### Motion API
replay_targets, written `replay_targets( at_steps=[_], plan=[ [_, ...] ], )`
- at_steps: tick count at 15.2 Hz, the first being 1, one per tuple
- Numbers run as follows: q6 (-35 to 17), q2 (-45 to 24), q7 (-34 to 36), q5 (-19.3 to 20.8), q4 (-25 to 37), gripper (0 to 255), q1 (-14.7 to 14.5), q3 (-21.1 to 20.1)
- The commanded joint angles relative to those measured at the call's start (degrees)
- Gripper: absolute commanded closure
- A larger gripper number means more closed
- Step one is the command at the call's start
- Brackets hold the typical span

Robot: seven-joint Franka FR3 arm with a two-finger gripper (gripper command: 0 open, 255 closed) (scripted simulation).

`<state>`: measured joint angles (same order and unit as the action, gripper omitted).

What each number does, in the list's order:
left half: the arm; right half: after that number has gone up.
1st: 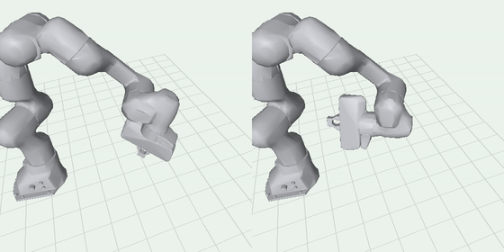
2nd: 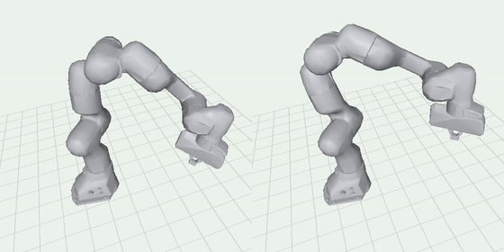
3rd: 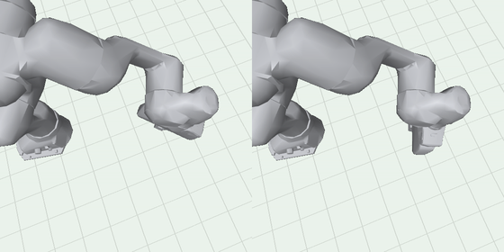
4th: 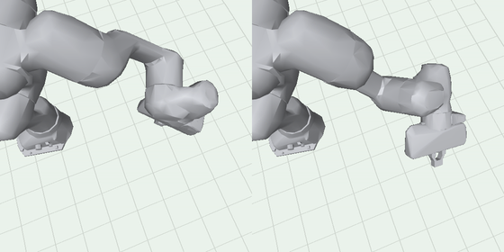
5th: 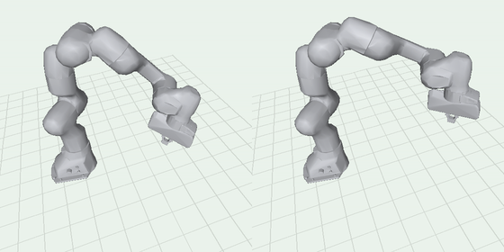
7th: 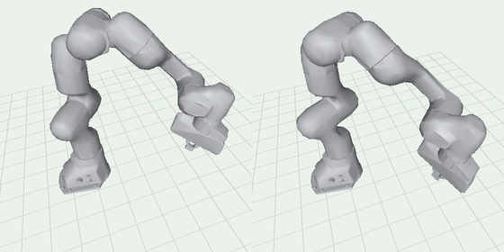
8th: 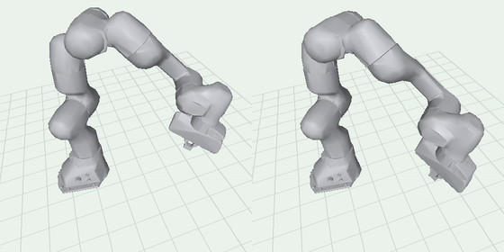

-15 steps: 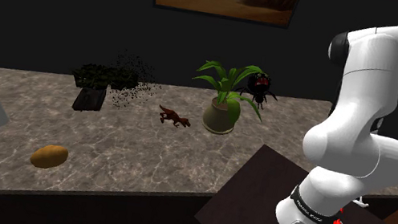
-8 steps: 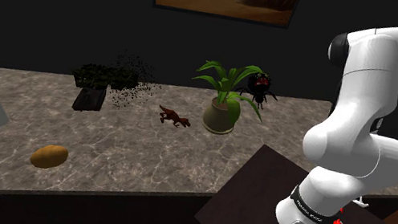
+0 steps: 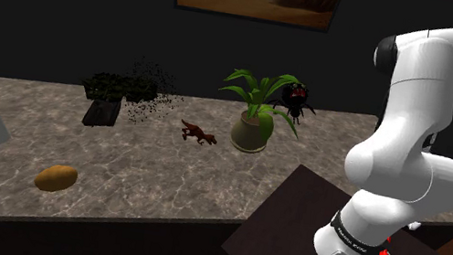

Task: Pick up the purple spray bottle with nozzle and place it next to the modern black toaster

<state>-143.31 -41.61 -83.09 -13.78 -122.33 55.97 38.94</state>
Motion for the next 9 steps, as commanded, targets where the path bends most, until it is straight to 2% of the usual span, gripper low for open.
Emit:
replay_targets(
  at_steps=[1,2,9],
  plan=[
    [2.8,2.8,1.0,1.6,-0.2,0,-2.3,2.1],
    [4.0,3.8,1.5,2.2,-0.1,0,-3.2,3.0],
    [4.0,3.8,1.5,2.3,-0.1,0,-3.1,2.9]
  ],
)
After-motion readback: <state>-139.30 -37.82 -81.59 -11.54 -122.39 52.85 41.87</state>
